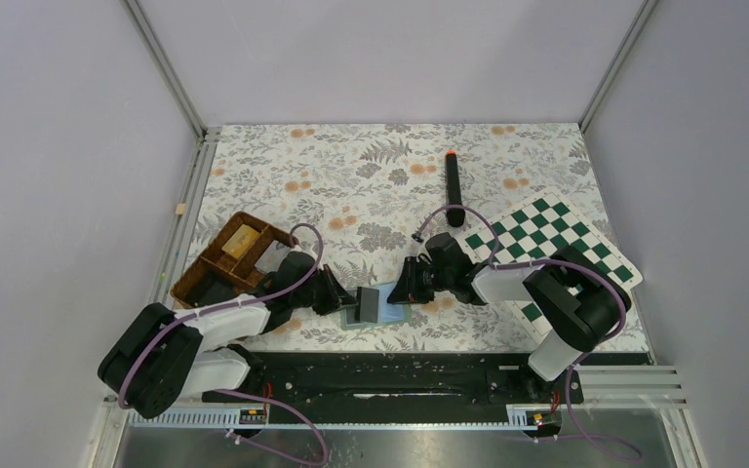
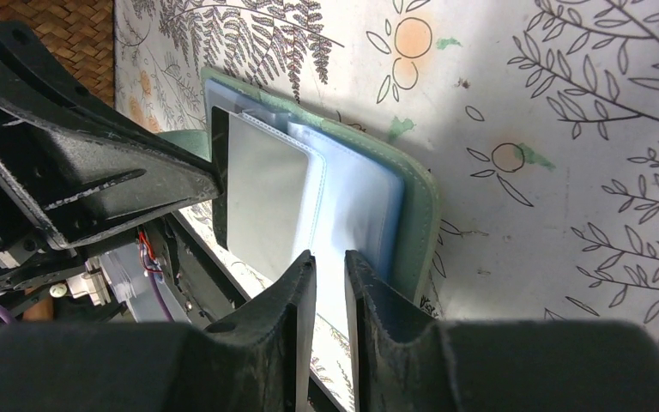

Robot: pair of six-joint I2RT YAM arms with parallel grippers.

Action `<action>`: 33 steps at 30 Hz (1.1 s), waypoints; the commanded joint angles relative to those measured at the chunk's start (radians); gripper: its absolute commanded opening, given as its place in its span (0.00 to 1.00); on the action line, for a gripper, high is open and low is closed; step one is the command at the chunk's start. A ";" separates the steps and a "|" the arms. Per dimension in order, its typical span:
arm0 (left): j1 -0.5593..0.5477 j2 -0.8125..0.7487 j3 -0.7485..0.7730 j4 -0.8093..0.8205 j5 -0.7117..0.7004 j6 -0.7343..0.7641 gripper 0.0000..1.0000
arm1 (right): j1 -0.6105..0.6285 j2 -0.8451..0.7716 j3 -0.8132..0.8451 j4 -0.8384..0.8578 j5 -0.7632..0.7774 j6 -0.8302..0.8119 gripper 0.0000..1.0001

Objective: Take the credit cards out of the card holder
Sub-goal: Remove the credit card from the card holder.

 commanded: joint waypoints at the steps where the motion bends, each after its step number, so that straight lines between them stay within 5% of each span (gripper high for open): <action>1: 0.008 -0.018 -0.013 -0.015 -0.061 -0.024 0.00 | -0.006 0.010 -0.020 -0.055 0.071 -0.022 0.27; 14: 0.026 -0.113 -0.063 0.051 0.017 -0.027 0.00 | -0.007 -0.015 -0.036 -0.042 0.069 -0.030 0.27; 21: 0.025 -0.044 -0.067 0.173 0.119 -0.022 0.00 | -0.007 -0.030 -0.036 -0.029 0.061 -0.026 0.27; 25: 0.025 -0.038 -0.051 0.116 0.081 0.011 0.15 | -0.007 -0.038 -0.042 -0.013 0.041 -0.026 0.28; 33: 0.025 -0.056 -0.020 0.017 0.030 0.060 0.21 | -0.004 -0.098 -0.055 0.073 -0.020 0.030 0.45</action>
